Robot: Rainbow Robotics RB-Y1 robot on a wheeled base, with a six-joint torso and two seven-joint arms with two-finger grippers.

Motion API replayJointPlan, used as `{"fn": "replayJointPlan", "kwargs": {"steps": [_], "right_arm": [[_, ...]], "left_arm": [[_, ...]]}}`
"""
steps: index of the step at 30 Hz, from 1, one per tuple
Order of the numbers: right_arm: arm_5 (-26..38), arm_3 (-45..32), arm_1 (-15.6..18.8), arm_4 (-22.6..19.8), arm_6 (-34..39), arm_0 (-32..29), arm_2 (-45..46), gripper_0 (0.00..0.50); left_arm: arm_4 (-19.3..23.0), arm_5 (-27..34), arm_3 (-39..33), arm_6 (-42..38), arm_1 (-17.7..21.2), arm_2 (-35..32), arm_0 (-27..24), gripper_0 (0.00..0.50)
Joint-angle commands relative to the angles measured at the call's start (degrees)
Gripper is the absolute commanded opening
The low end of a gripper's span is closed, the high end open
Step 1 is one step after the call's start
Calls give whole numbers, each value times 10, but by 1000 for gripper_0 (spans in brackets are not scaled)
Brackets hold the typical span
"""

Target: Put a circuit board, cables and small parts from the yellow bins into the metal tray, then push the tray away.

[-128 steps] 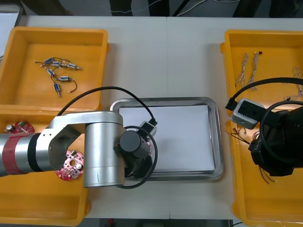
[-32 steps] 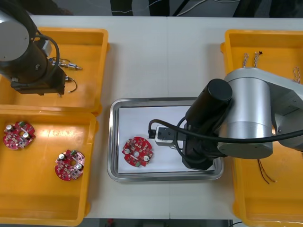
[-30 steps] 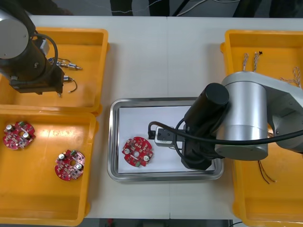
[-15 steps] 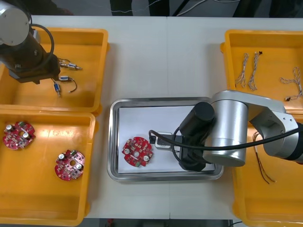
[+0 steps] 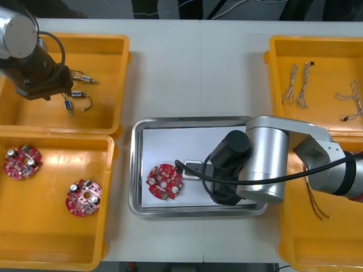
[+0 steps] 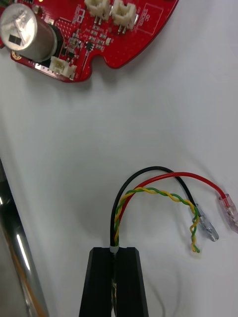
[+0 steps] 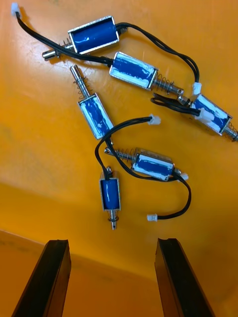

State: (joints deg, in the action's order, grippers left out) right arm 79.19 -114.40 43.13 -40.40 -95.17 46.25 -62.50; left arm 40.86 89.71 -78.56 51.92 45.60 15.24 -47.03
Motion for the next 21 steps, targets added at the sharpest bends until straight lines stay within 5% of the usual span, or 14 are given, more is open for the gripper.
{"fn": "replayJointPlan", "kwargs": {"steps": [1,3,5,15,21], "right_arm": [[-4,-6,-16,12,19,-5,-4,195],[-5,-6,-16,15,23,-5,-4,405],[-4,-6,-16,16,25,-5,-4,500],[10,-17,-15,28,42,-5,5,500],[72,-44,-16,12,49,-5,55,500]], "left_arm": [[-5,-22,7,80,-8,-12,-10,500],[-5,-30,10,84,-8,-12,-6,500],[-6,-36,10,85,-8,-12,1,500],[-9,-91,11,100,-8,-12,40,500],[-15,-111,11,105,-7,-2,55,500]]}}
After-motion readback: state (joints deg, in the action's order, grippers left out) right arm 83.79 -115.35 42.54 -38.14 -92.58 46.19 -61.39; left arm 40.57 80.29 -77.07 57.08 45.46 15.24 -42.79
